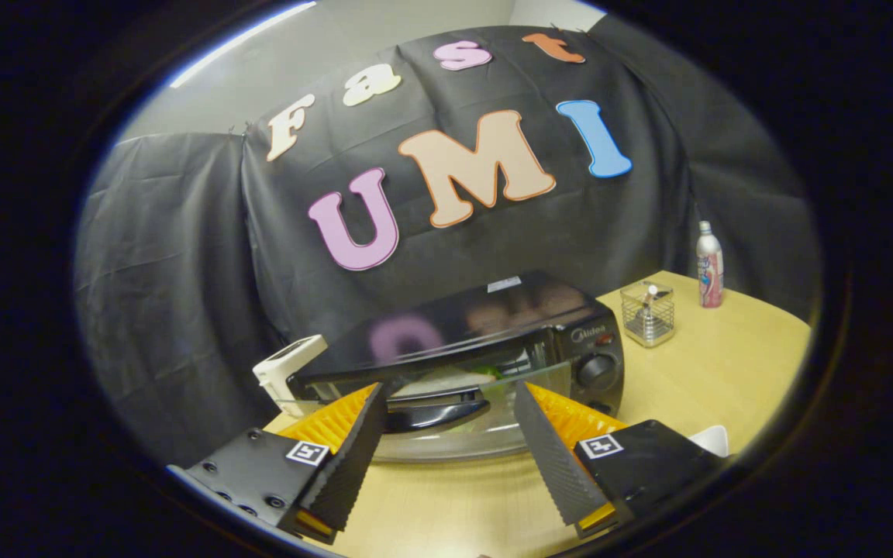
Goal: Open the toaster oven, put the food inside, and close the toaster oven door.
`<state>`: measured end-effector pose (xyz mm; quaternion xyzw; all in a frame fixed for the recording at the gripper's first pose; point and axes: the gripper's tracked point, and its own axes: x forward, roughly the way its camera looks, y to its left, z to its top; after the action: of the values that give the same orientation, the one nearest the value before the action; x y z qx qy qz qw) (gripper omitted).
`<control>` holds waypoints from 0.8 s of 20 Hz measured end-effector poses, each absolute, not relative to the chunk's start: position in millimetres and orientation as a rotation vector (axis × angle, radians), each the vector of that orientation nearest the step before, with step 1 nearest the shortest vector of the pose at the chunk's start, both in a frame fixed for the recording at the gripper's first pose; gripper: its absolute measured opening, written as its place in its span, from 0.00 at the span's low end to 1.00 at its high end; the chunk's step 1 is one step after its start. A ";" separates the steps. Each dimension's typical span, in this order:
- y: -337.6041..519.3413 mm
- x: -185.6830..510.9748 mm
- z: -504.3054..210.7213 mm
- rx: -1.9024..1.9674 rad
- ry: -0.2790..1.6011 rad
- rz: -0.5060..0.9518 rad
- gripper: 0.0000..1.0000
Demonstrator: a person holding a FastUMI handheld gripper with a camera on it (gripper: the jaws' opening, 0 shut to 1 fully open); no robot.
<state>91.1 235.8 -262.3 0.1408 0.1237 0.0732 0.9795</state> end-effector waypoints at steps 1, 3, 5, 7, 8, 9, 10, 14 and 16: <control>236.5 97.6 -260.1 0.273 0.238 0.137 0.99; 237.6 109.5 -256.4 0.247 0.216 0.117 0.99; 239.2 120.6 -255.5 0.232 0.203 0.106 0.98; 239.8 126.9 -257.6 0.235 0.209 0.105 0.98; 238.5 127.7 -257.2 0.236 0.214 0.106 0.97; 236.8 127.5 -257.3 0.231 0.220 0.109 0.97; 232.9 126.4 -255.9 0.230 0.235 0.102 0.97; 219.3 116.6 -234.1 0.210 0.215 0.093 0.96; 213.6 108.6 -215.0 0.185 0.202 0.100 0.96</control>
<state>108.6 213.6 -215.0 0.0923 0.1006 0.0496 0.9894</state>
